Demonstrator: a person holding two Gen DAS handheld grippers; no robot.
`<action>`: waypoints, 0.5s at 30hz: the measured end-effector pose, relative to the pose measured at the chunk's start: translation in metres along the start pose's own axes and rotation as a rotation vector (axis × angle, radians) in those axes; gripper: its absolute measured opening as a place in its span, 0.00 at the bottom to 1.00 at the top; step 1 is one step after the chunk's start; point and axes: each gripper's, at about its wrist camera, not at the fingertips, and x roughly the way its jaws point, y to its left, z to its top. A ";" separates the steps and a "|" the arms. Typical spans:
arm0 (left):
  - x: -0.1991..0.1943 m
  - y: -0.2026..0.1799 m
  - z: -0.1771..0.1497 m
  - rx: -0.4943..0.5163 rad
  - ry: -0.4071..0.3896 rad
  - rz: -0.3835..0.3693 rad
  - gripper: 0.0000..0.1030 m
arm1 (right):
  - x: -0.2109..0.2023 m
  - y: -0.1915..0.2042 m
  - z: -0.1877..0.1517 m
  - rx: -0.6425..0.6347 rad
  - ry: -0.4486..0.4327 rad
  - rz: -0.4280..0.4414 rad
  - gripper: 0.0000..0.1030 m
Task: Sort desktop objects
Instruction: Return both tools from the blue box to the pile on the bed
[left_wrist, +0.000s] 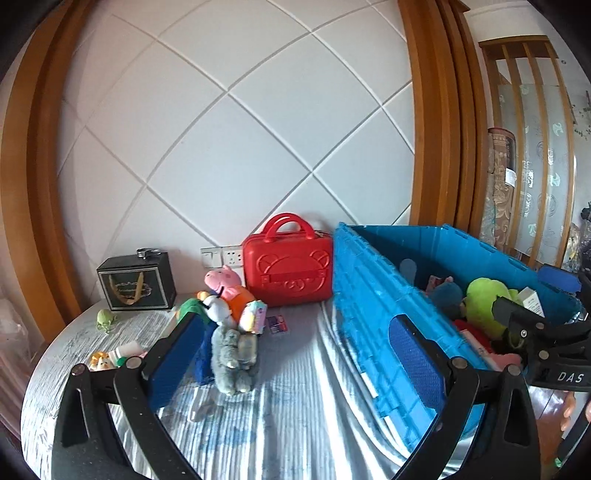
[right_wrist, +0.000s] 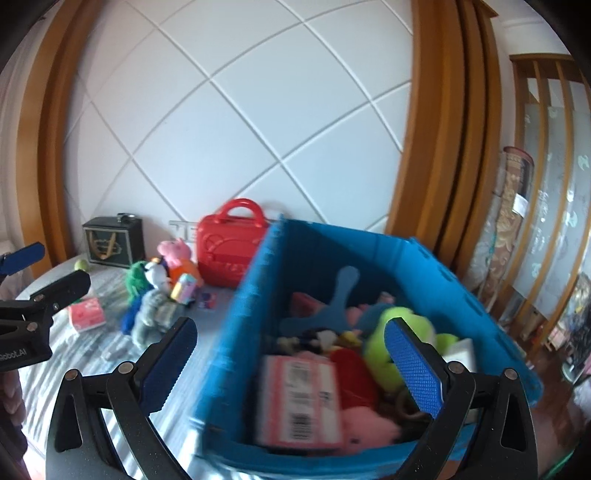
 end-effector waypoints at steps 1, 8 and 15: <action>0.001 0.016 -0.002 0.001 0.011 0.006 0.99 | 0.002 0.015 0.002 0.003 -0.002 0.011 1.00; 0.011 0.118 -0.028 -0.021 0.080 0.060 0.99 | 0.042 0.117 0.013 0.015 0.060 0.119 1.00; 0.041 0.212 -0.059 -0.089 0.174 0.168 0.99 | 0.105 0.188 0.015 -0.007 0.163 0.197 1.00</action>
